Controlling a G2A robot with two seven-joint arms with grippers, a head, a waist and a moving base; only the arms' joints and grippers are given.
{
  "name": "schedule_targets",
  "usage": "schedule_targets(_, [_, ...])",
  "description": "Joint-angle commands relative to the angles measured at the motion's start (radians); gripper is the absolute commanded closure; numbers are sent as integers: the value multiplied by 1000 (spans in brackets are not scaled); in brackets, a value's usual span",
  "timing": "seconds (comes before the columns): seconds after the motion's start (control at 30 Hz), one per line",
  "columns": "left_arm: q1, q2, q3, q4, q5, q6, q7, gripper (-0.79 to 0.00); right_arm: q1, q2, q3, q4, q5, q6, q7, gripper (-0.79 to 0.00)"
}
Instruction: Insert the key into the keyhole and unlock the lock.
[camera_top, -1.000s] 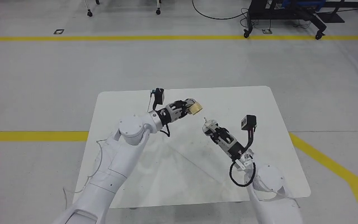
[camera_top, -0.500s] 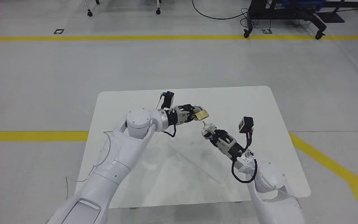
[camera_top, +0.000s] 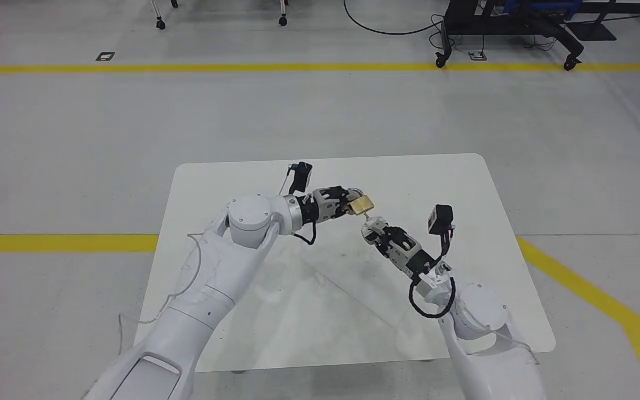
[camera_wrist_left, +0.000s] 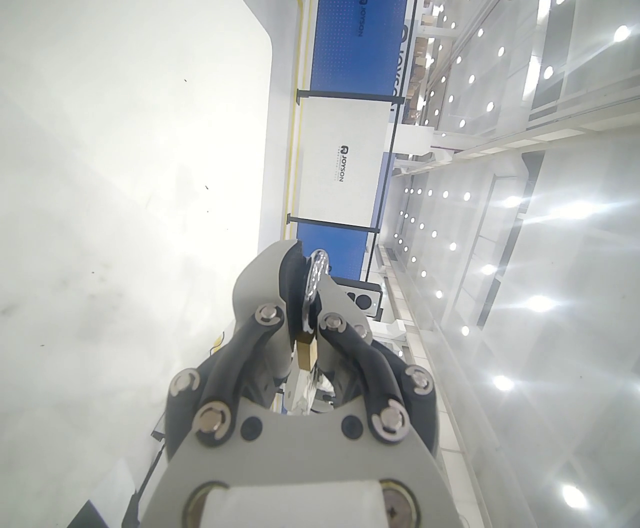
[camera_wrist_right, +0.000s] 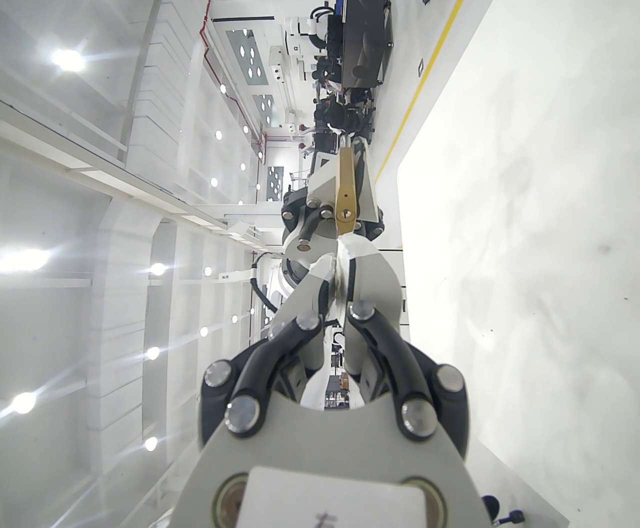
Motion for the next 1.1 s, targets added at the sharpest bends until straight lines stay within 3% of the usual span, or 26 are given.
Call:
schedule_targets(0.0, [1, 0, -2, 3, -10, -4, -7, 0, -1, 1, -1, 0, -2, 2, -8, 0])
schedule_targets(1.07, [22, 13, -1, -37, 53, -33, -16, 0, 7, 11, -25, -10, -18, 34, -51, 0])
